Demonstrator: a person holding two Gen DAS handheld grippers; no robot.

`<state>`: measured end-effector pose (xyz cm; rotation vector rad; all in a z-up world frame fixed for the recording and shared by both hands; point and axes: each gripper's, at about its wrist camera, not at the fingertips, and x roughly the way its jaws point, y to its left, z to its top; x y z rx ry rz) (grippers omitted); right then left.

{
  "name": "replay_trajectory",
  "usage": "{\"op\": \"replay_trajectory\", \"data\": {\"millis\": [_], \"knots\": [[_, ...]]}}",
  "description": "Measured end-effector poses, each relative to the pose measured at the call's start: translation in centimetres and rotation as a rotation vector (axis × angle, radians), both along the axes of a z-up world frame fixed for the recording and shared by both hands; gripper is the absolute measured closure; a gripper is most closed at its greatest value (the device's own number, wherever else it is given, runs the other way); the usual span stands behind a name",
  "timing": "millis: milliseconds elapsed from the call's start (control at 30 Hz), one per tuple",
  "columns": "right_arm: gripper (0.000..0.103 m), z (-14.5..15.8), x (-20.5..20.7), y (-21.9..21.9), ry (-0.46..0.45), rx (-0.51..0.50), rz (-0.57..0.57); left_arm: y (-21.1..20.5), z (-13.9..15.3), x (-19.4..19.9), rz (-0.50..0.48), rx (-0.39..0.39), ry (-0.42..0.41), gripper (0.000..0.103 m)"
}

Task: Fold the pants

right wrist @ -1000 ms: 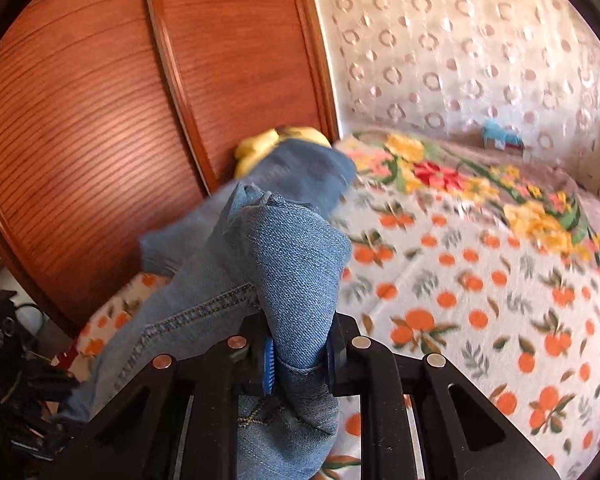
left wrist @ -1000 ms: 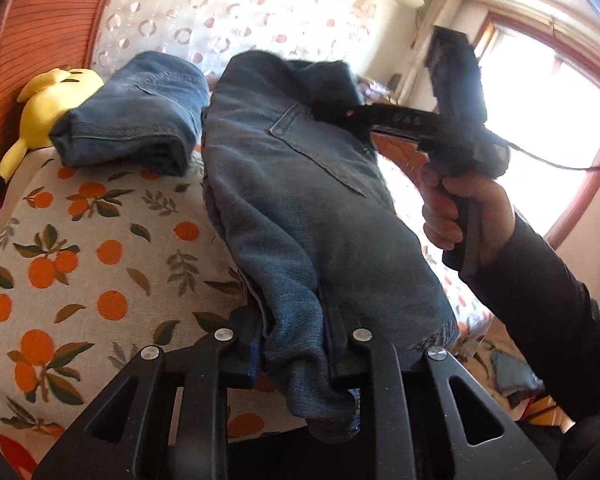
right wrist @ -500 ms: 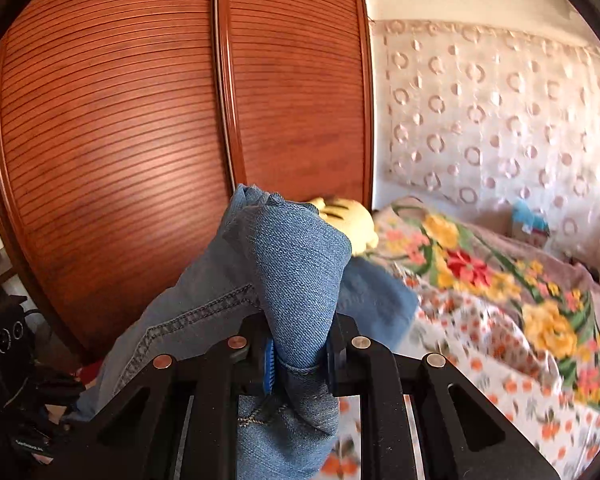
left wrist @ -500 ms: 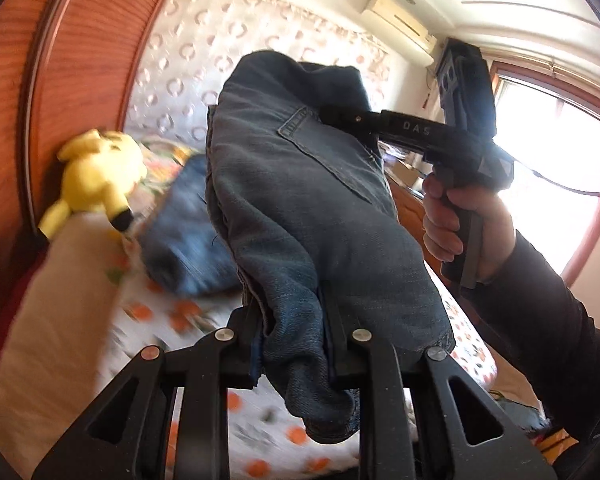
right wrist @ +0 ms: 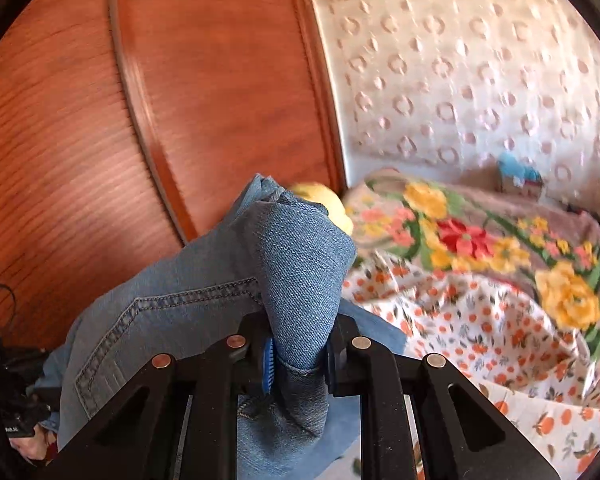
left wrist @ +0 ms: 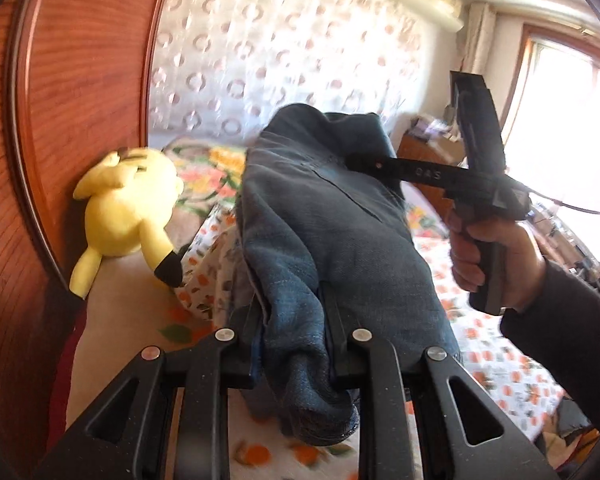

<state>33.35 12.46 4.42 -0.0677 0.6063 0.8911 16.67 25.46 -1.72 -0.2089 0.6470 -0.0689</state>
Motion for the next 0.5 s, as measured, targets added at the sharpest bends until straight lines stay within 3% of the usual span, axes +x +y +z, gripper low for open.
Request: {"op": "replay_trajectory", "data": {"millis": [100, 200, 300, 500], "knots": [[0.080, -3.3, 2.4, 1.6, 0.053, -0.080, -0.008, 0.3, -1.5, 1.1, 0.023, 0.010, 0.039, 0.079], [0.070, -4.6, 3.2, 1.7, 0.054, -0.065, 0.008, 0.4, -1.7, 0.8, 0.036, 0.007, 0.042, 0.077], [0.057, -4.2, 4.7, 1.2, 0.087, -0.037, 0.003, 0.6, -1.2, 0.0, 0.045, 0.013, 0.040, 0.074], [0.056, -1.8, 3.8, -1.3, -0.018, 0.010, -0.066, 1.8, 1.7, -1.4, 0.096, 0.067, -0.035, 0.061]]}}
